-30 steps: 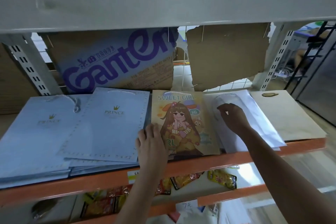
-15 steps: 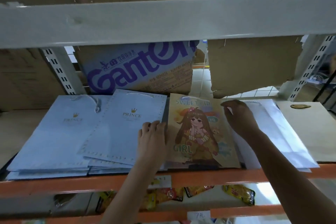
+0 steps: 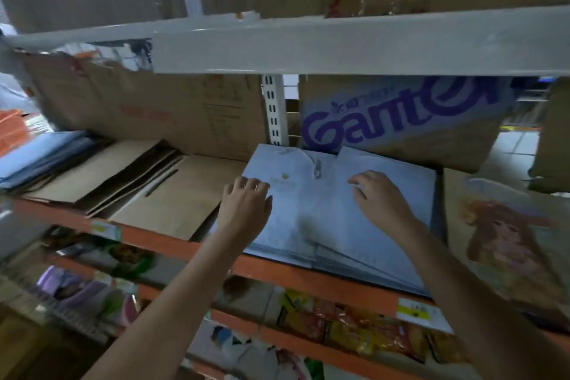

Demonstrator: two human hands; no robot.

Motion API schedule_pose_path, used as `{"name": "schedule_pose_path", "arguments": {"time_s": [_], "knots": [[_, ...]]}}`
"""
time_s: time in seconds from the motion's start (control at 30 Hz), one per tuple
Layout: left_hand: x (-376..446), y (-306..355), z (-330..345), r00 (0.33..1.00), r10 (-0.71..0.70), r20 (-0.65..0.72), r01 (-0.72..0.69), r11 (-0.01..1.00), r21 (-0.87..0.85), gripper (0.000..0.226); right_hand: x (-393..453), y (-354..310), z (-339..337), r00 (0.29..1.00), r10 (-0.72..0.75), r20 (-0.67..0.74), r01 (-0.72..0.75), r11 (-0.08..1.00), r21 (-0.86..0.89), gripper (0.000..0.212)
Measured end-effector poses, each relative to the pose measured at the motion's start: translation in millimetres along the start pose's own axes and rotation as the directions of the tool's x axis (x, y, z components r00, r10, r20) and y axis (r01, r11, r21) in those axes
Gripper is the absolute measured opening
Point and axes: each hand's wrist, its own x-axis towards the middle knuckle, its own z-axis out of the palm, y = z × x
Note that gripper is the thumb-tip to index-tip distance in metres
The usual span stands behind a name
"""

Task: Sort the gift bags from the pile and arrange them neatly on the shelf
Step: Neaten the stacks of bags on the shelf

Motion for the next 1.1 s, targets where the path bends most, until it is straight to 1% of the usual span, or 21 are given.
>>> {"name": "schedule_pose_path", "arguments": {"time_s": [0.07, 0.13, 0.2, 0.33, 0.53, 0.63, 0.83, 0.97, 1.1], "knots": [[-9, -52, -2, 0.999, -0.048, 0.003, 0.048, 0.999, 0.019, 0.019, 14, -43, 25, 0.999, -0.036, 0.026, 0.036, 0.999, 0.019, 0.032], [-18, -97, -8, 0.992, -0.114, 0.052, 0.112, 0.993, 0.03, 0.031, 29, -84, 49, 0.996, -0.08, 0.046, 0.078, 0.996, 0.039, 0.032], [-27, -139, -13, 0.984, -0.162, 0.069, 0.158, 0.986, 0.052, 0.035, 44, -124, 73, 0.991, -0.122, 0.059, 0.118, 0.991, 0.064, 0.032], [-43, -215, -14, 0.97, -0.24, 0.043, 0.235, 0.966, 0.109, 0.038, 72, -198, 116, 0.979, -0.184, 0.092, 0.173, 0.978, 0.115, 0.03], [-45, -306, 0, 0.925, -0.373, 0.074, 0.36, 0.921, 0.148, 0.034, 122, -274, 170, 0.946, -0.258, 0.197, 0.232, 0.962, 0.146, 0.031], [-39, -348, 8, 0.9, -0.432, 0.06, 0.421, 0.895, 0.146, 0.035, 152, -304, 195, 0.932, -0.276, 0.234, 0.243, 0.957, 0.161, 0.031], [-22, -424, 19, 0.852, -0.519, 0.067, 0.503, 0.848, 0.168, 0.038, 205, -359, 244, 0.897, -0.276, 0.344, 0.204, 0.951, 0.232, 0.03], [-11, -476, 30, 0.817, -0.574, 0.064, 0.557, 0.812, 0.174, 0.038, 227, -388, 276, 0.882, -0.208, 0.423, 0.105, 0.961, 0.255, 0.034], [2, -532, 43, 0.805, -0.59, 0.067, 0.574, 0.802, 0.168, 0.037, 245, -412, 306, 0.874, -0.103, 0.475, -0.037, 0.96, 0.276, 0.037]]}}
